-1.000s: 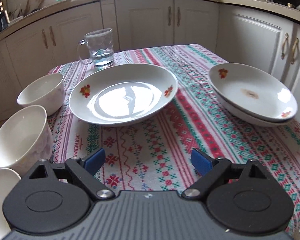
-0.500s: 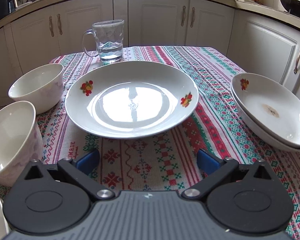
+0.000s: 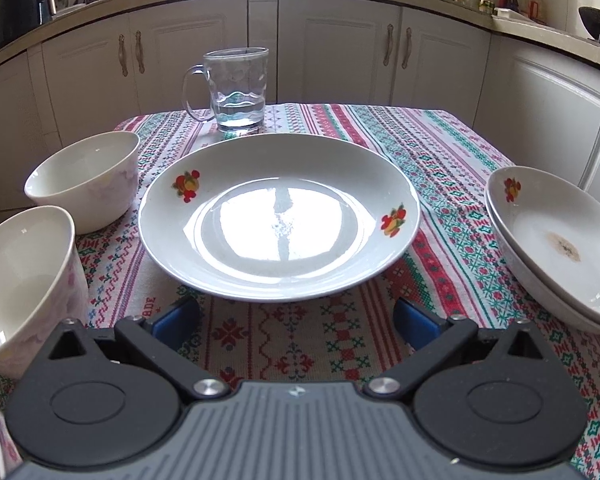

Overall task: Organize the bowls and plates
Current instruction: 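Reach the right gripper to the large flat flowered plate and grasp its rim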

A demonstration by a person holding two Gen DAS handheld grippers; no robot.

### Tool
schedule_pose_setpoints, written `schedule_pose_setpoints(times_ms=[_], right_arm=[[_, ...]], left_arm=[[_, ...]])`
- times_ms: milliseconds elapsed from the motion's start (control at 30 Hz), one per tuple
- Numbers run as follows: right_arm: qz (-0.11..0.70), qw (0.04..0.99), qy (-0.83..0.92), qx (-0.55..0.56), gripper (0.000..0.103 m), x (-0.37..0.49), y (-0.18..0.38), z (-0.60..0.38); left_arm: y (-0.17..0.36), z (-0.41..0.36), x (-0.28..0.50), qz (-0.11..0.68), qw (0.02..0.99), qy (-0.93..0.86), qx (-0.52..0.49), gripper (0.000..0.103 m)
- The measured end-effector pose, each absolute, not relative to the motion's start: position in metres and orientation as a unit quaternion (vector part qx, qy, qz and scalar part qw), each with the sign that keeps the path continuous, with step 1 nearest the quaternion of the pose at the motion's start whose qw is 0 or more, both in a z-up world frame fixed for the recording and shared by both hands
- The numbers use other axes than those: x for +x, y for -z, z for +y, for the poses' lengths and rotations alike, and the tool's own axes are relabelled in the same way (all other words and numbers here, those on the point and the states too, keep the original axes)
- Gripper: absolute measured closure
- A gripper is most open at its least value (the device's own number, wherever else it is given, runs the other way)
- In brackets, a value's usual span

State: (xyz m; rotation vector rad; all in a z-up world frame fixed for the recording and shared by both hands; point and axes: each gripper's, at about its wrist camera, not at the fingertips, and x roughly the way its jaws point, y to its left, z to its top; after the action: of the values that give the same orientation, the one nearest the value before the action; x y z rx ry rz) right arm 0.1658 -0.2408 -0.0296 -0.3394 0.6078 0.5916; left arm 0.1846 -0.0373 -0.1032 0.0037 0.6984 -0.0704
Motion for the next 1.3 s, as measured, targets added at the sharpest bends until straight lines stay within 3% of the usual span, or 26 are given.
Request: schedule_pose_setpoints(times_ms=[500, 1300], right_arm=[[0.315, 0.856, -0.371, -0.176, 0.000, 0.270, 0.014, -0.195], [0.397, 0.759, -0.469, -0.215, 0.000, 0.395, 0.065, -0.110]], left_arm=[[0.102, -0.037, 0.201, 0.349, 0.936, 0.032, 0.000, 0.000], [0.103, -0.036, 0.203, 0.333, 0.943, 0.008, 0.006, 0.001]])
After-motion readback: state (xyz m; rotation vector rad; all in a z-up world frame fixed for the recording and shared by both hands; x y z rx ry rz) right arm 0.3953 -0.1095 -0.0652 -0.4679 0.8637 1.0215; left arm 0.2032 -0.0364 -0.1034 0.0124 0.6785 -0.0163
